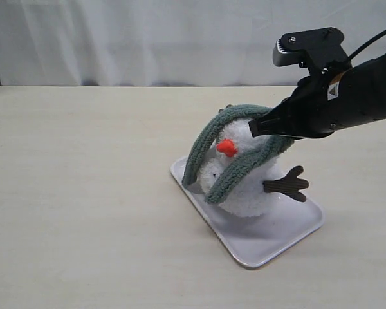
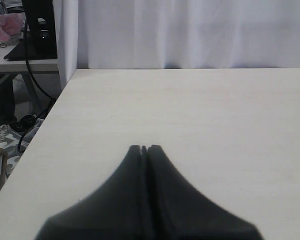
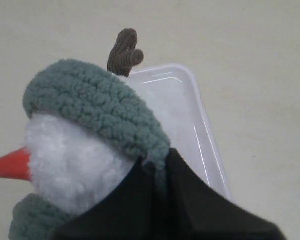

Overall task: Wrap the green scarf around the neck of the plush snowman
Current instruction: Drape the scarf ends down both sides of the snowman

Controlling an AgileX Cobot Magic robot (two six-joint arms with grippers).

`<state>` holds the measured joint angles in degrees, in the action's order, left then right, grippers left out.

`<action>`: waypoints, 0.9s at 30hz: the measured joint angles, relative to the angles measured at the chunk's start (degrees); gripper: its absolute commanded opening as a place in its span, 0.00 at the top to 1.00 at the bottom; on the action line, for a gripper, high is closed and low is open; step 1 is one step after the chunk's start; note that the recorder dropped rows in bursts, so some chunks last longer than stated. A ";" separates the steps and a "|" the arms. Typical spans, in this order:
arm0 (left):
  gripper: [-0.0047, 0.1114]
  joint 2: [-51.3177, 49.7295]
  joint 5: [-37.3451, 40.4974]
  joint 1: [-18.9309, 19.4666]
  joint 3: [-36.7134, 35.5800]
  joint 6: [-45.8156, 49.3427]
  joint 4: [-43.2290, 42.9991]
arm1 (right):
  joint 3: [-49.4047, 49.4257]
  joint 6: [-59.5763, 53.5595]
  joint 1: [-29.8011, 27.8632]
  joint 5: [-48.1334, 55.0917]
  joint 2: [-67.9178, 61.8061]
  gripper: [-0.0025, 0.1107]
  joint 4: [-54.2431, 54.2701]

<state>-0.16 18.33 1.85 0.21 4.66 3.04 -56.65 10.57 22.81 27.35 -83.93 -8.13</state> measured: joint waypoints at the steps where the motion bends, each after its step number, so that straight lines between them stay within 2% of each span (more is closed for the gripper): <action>1: 0.96 0.00 0.00 0.00 0.00 0.00 0.00 | 0.00 0.22 0.00 0.53 0.00 0.94 -0.52; 8: 0.96 0.00 0.00 0.00 0.00 0.00 0.00 | 0.00 0.58 0.00 5.56 -1.11 0.94 -3.51; 19: 0.96 0.00 0.00 0.00 0.00 0.00 0.00 | 0.00 0.58 0.00 5.54 -1.45 0.94 -2.99; 24: 0.96 0.00 0.00 0.00 0.00 0.00 0.00 | 0.00 -1.70 0.00 -0.63 0.31 0.94 5.88; 27: 0.96 0.00 0.00 0.00 0.00 0.00 0.00 | 0.00 -5.79 0.00 -0.69 1.34 0.94 11.16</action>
<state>-0.16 18.33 1.85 0.21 4.66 3.04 -56.65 4.78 22.81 26.66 -82.60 3.03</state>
